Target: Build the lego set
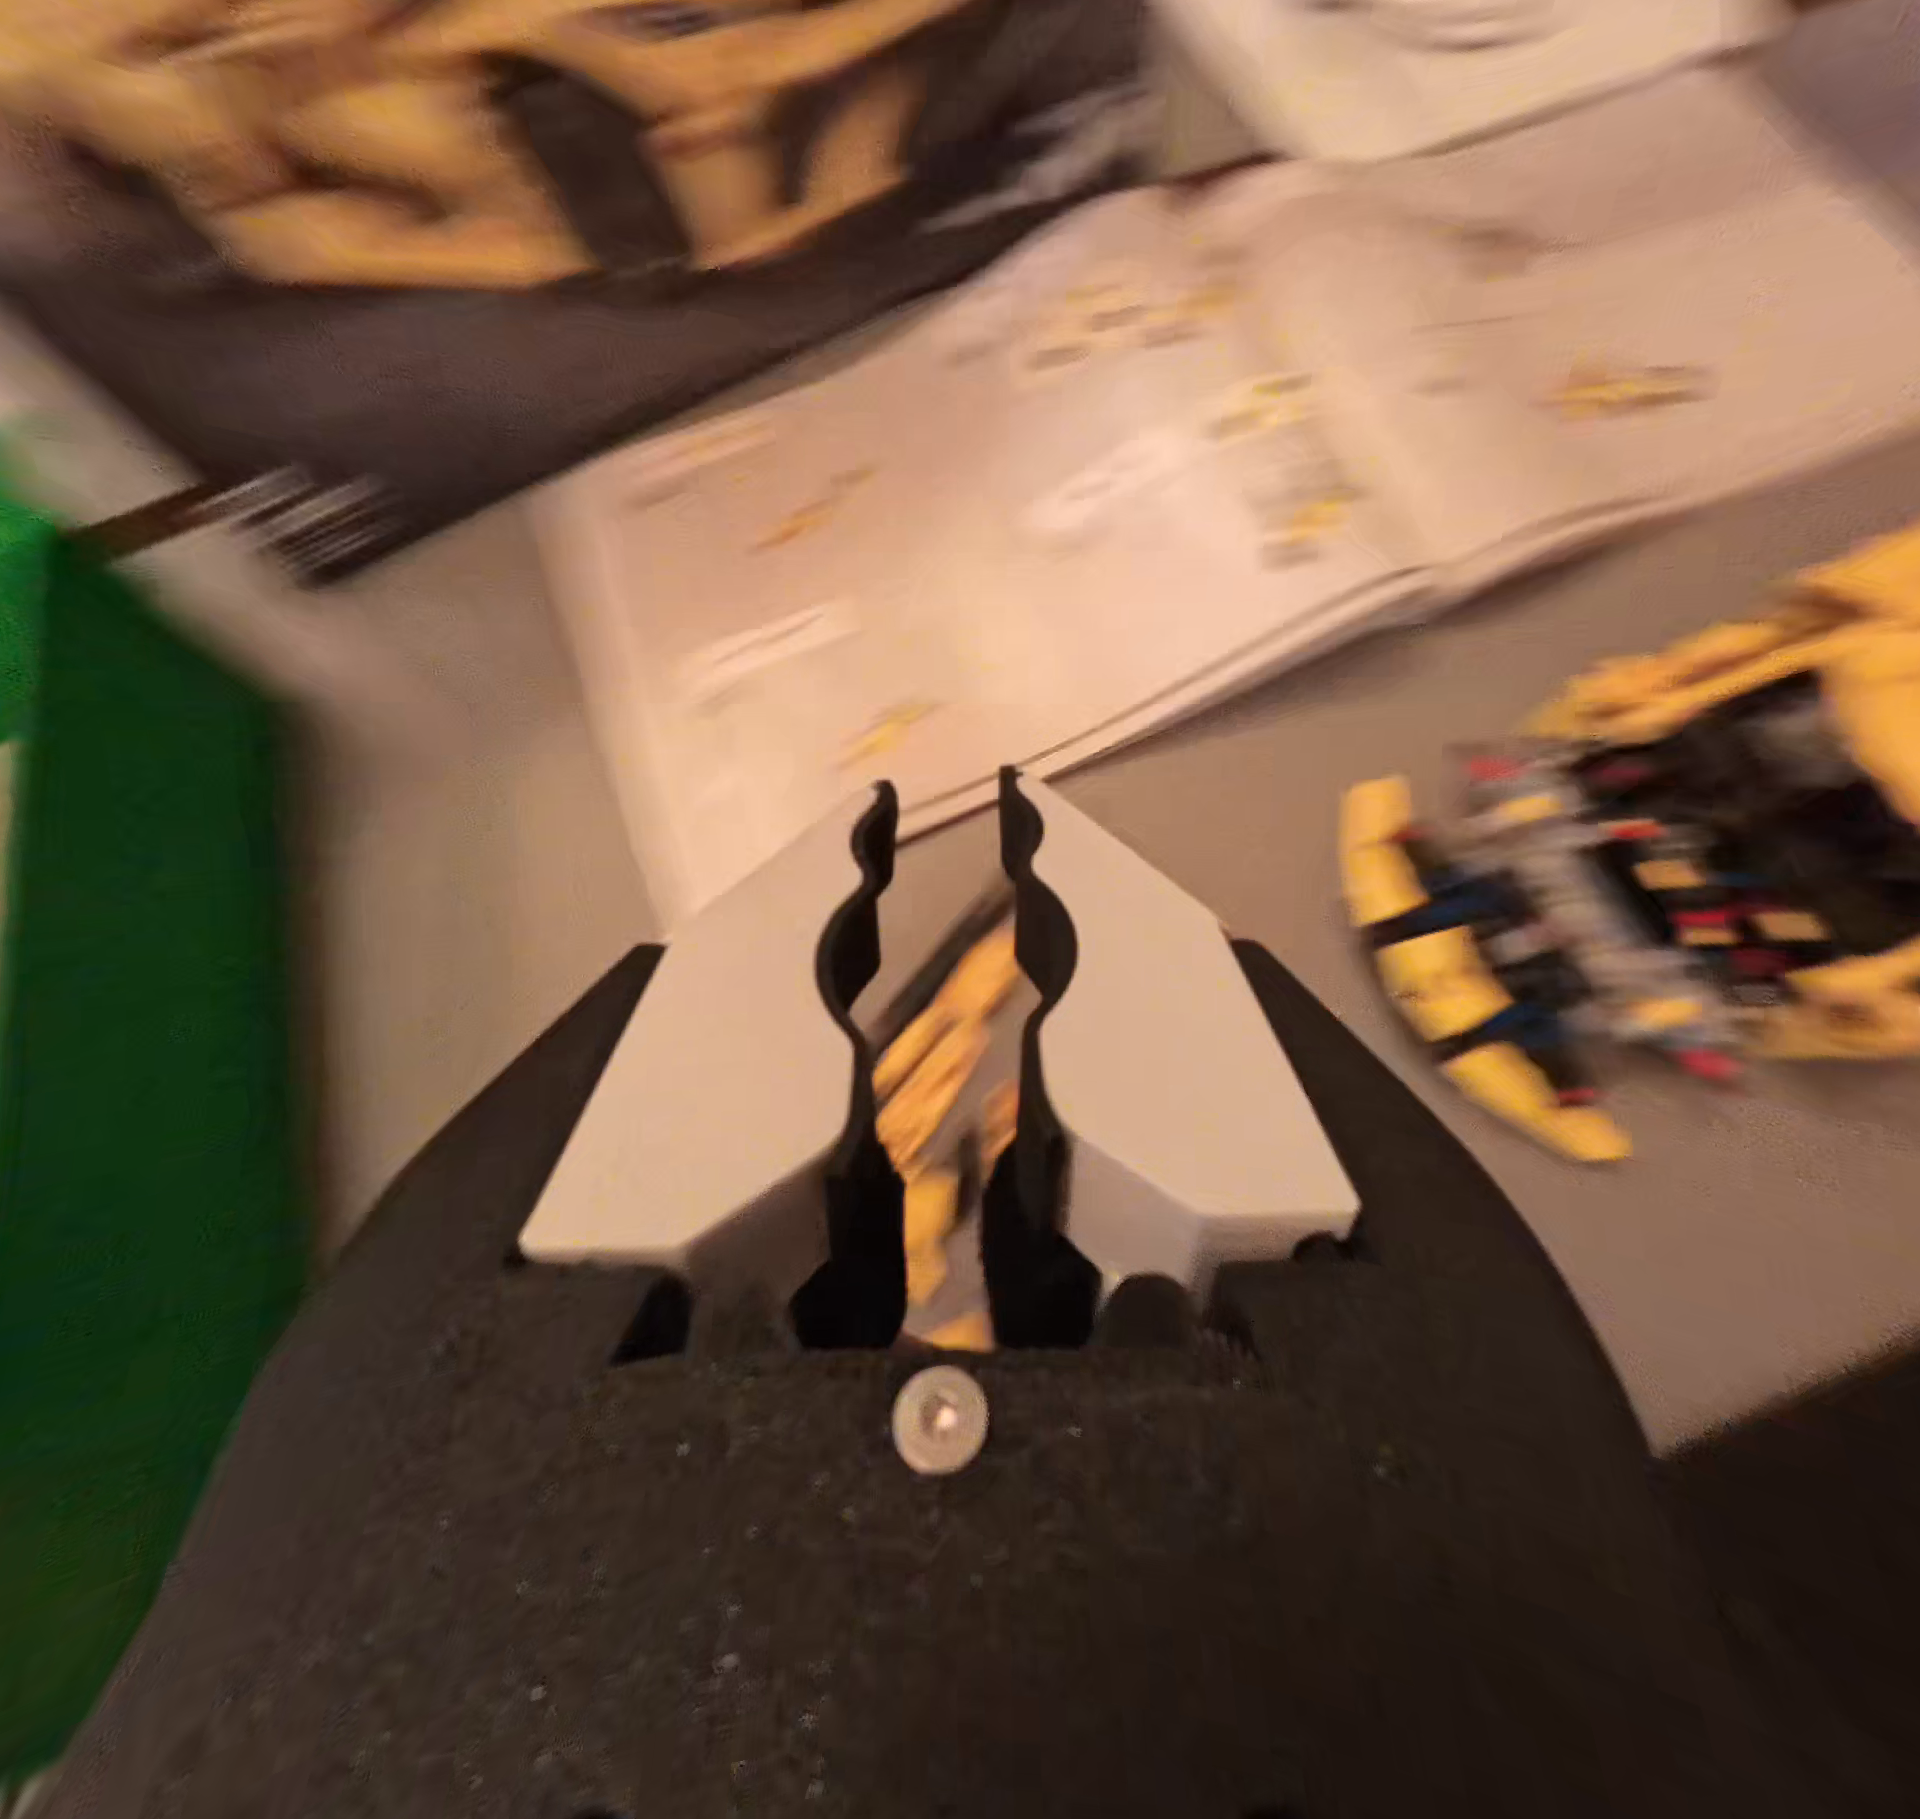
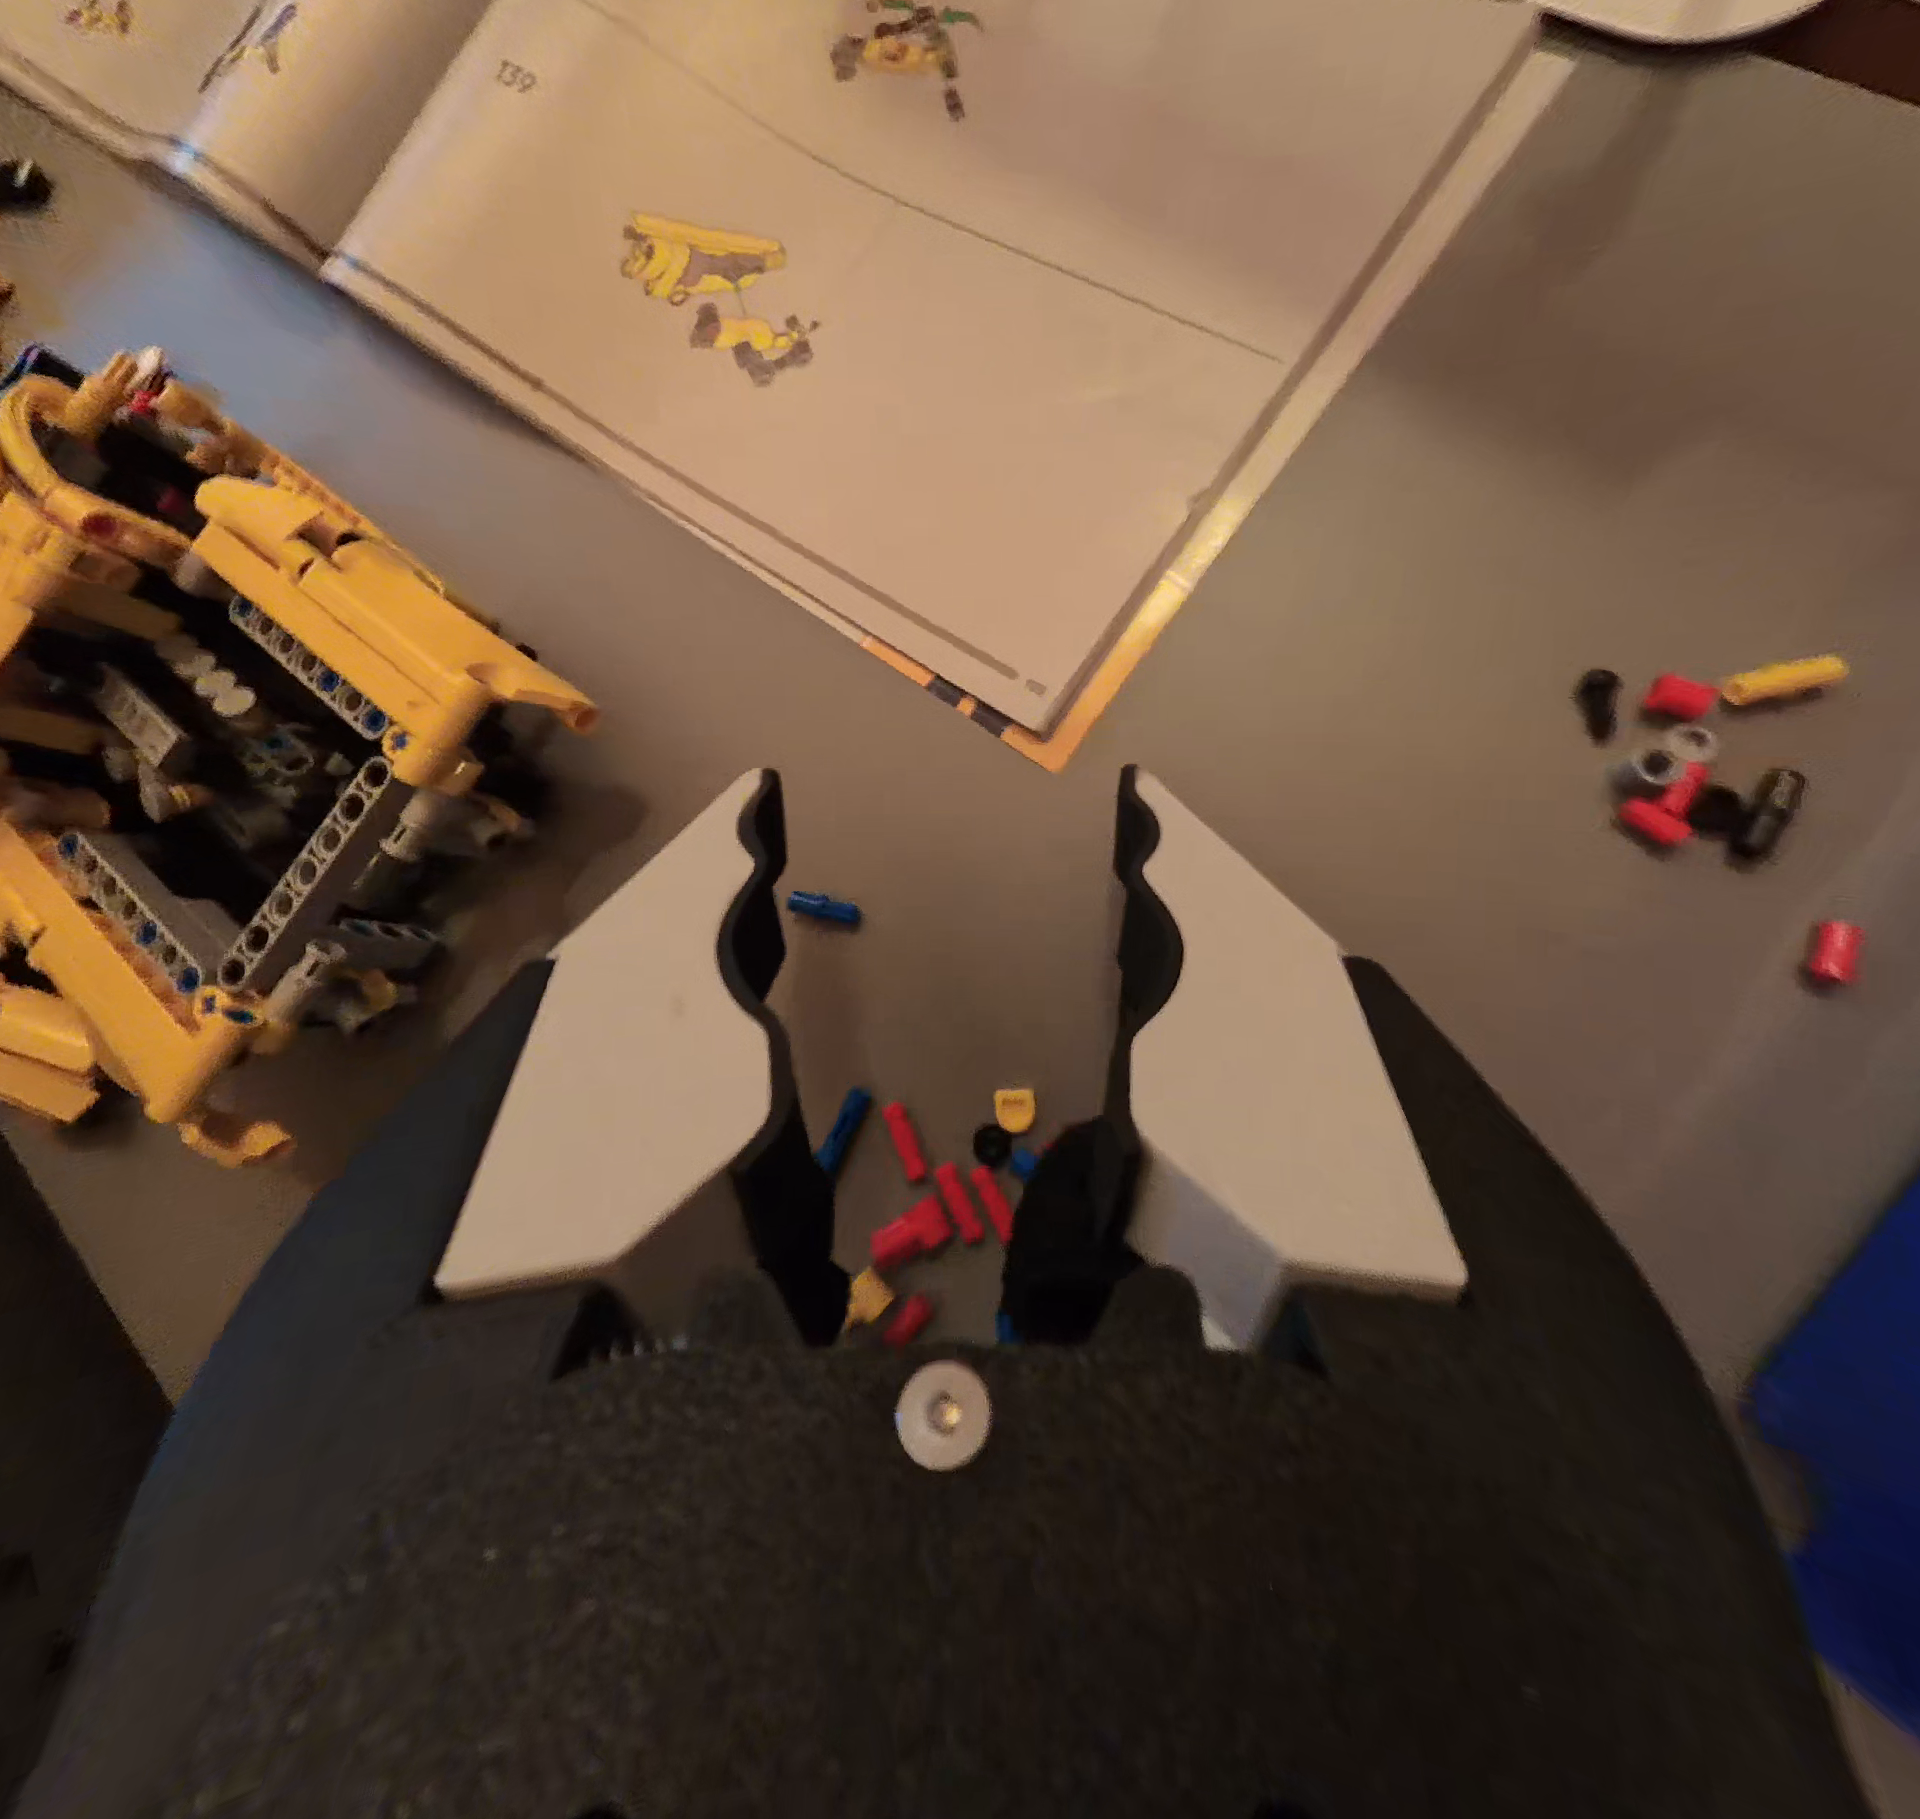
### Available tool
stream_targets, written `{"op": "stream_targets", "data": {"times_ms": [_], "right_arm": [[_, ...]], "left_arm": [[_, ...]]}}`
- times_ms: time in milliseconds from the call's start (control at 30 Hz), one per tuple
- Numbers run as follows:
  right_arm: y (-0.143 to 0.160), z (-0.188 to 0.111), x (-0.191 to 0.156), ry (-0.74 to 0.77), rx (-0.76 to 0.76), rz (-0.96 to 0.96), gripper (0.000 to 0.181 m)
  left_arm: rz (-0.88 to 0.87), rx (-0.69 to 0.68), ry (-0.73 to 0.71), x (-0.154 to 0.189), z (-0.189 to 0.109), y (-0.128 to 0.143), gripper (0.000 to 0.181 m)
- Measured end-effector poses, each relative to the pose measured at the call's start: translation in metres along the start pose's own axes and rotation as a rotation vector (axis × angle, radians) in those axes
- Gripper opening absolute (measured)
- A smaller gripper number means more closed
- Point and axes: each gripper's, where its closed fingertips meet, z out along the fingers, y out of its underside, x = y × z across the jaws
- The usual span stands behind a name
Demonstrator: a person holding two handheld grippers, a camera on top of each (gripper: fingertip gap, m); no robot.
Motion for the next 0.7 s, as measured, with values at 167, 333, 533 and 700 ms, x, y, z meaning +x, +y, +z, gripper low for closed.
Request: {"op": "stream_targets", "data": {"times_ms": [167, 333, 533, 700], "right_arm": [[0.002, 0.022, -0.008, -0.02, -0.063, -0.048, 0.068], [0.0, 0.027, -0.009, 0.008, -0.077, -0.013, 0.069], [-0.005, 0.021, -0.01, -0.011, -0.031, 0.059, 0.063], [-0.022, 0.013, -0.018, -0.109, 0.135, 0.177, 0.061]], "left_arm": [[0.236, -0.135, 0.239, 0.095, 0.128, -0.043, 0.016], [0.267, -0.188, 0.407, 0.165, 0.177, -0.038, 0.0], [0.262, -0.166, 0.395, 0.167, 0.179, -0.039, 0.0], [0.271, -0.161, 0.383, 0.168, 0.181, -0.037, 0.0]]}}
